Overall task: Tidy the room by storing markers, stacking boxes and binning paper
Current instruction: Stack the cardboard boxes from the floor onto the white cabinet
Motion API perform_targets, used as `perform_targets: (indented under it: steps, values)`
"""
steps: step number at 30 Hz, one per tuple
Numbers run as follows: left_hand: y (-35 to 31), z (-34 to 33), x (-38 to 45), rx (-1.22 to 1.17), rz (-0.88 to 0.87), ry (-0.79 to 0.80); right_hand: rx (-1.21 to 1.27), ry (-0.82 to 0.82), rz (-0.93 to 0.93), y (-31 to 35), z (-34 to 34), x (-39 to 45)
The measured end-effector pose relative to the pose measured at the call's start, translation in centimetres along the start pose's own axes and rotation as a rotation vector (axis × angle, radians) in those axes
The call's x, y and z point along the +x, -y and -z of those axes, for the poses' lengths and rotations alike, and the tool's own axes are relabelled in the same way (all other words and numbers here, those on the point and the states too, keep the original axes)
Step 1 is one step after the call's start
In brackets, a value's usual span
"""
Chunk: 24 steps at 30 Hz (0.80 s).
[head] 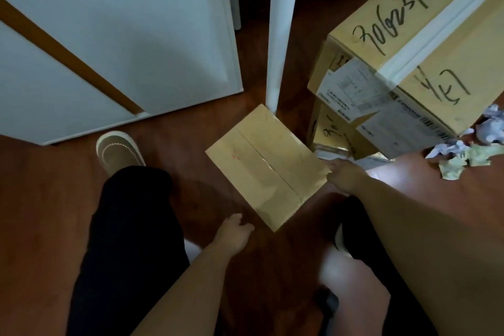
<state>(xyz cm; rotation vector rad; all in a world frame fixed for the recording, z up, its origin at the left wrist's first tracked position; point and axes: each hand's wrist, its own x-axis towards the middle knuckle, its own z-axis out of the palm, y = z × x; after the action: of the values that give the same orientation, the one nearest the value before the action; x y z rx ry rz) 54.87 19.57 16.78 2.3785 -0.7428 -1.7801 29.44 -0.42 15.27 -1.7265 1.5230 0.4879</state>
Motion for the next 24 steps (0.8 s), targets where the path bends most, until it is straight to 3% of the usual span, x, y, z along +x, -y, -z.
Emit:
perform_targets:
  steps: [7,11,18,24]
  values:
    - [-2.7,-3.6,0.6,-0.189,0.153,0.066,0.251,-0.009,-0.162,-0.7,-2.5,0.5]
    - [-2.7,-4.6,1.1,-0.271,0.207,0.098,0.319,0.074,-0.154,-2.0,-3.7,1.8]
    - [-4.1,-5.0,1.2,-0.542,0.260,0.135,0.584,0.070,-0.226,-3.9,-5.5,3.7]
    - [1.7,-4.8,7.5,-0.751,0.352,-0.059,0.662,0.084,-0.313,-0.4,-6.7,1.1]
